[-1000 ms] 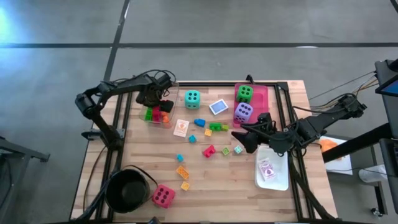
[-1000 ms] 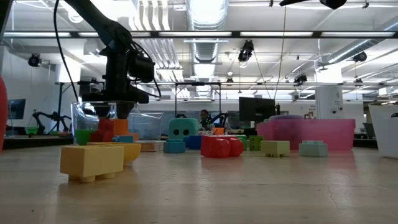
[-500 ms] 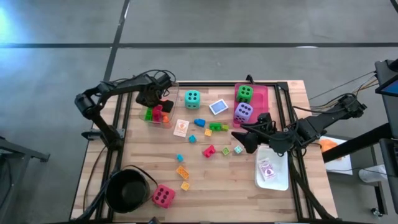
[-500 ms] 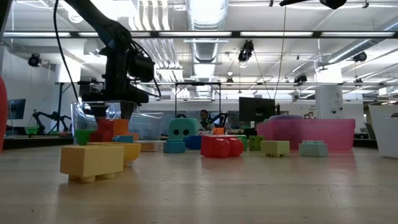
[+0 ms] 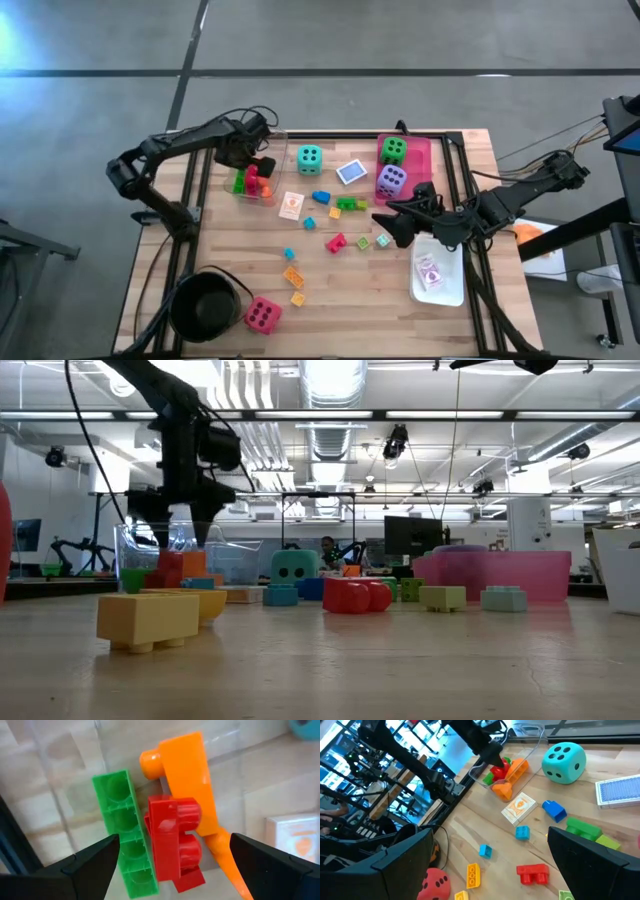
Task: Pick & Place Toys
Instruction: Put the red game piece into the transparent bin
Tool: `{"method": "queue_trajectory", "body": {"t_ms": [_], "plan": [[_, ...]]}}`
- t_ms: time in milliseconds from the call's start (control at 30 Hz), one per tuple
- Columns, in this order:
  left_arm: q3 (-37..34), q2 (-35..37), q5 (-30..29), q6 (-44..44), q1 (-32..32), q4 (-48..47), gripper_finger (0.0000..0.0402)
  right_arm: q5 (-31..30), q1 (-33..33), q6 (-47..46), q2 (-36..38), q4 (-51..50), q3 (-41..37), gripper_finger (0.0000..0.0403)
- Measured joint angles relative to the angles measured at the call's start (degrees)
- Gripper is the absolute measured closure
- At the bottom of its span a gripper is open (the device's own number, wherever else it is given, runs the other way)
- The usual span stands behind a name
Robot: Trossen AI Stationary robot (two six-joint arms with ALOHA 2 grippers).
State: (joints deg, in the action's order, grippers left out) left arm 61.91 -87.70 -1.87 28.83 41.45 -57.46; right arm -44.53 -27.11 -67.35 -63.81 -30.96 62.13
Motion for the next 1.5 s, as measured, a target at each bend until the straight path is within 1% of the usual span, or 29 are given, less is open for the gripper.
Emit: {"method": "queue_trajectory", "body": {"t_ms": [167, 300, 400, 500, 633, 733, 800, 900, 1067, 1200, 1300, 1400, 1500], "plan": [[0.0, 5.4, -0.7, -1.9, -0.1, 0.0, 0.002, 0.0, 0.0, 0.0, 0.0, 0.0, 0.0, 0.0018], [0.0, 9.6, -0.7, 0.2, -0.3, 0.0, 0.002, 0.0, 0.0, 0.3, 0.0, 0.0, 0.0, 0.0018], [0.0, 12.3, -0.5, 1.5, -1.9, -0.1, 0.002, 0.0, 0.0, 1.4, 0.0, 0.0, 0.0, 0.0018], [0.0, 14.3, 0.2, 3.1, -4.9, -0.2, 0.002, 0.9, 0.8, 3.1, 0.0, -0.2, 0.2, 0.0018], [0.0, 15.9, 2.2, 5.5, -9.9, -0.1, 0.002, 6.2, 4.3, 2.1, 0.0, -2.1, 0.3, 0.0018], [0.0, 16.5, 6.2, 7.0, -13.9, 0.5, 0.002, 12.7, 8.2, -1.9, -0.2, -6.9, 0.3, 0.0018], [0.0, 16.7, 7.7, 8.4, -16.8, 1.3, 0.002, 17.3, 10.2, -3.8, -0.7, -10.5, 0.3, 0.0018], [0.0, 17.0, 7.9, 10.5, -21.7, 3.0, 0.002, 23.3, 11.8, -5.0, -2.1, -15.1, 0.3, 0.0018], [0.1, 17.2, 7.9, 13.1, -28.4, 7.4, 0.002, 29.9, 13.6, -4.6, -5.5, -21.0, 0.3, 0.0018], [0.1, 17.2, 7.9, 13.1, -30.9, 10.2, 0.002, 32.5, 14.5, -2.6, -8.8, -23.4, 0.3, 0.0018], [0.1, 17.2, 7.8, 13.8, -31.1, 10.6, 0.002, 33.0, 14.8, -0.6, -11.1, -23.8, 0.3, 0.0018], [0.0, 17.2, 7.7, 16.6, -30.8, 10.6, 0.002, 33.0, 14.8, 1.4, -12.6, -23.8, 0.3, 0.0018], [0.0, 17.2, 8.4, 16.3, -30.8, 11.7, 0.002, 32.8, 14.8, 7.5, -14.0, -23.6, 0.3, 0.0018]]}}
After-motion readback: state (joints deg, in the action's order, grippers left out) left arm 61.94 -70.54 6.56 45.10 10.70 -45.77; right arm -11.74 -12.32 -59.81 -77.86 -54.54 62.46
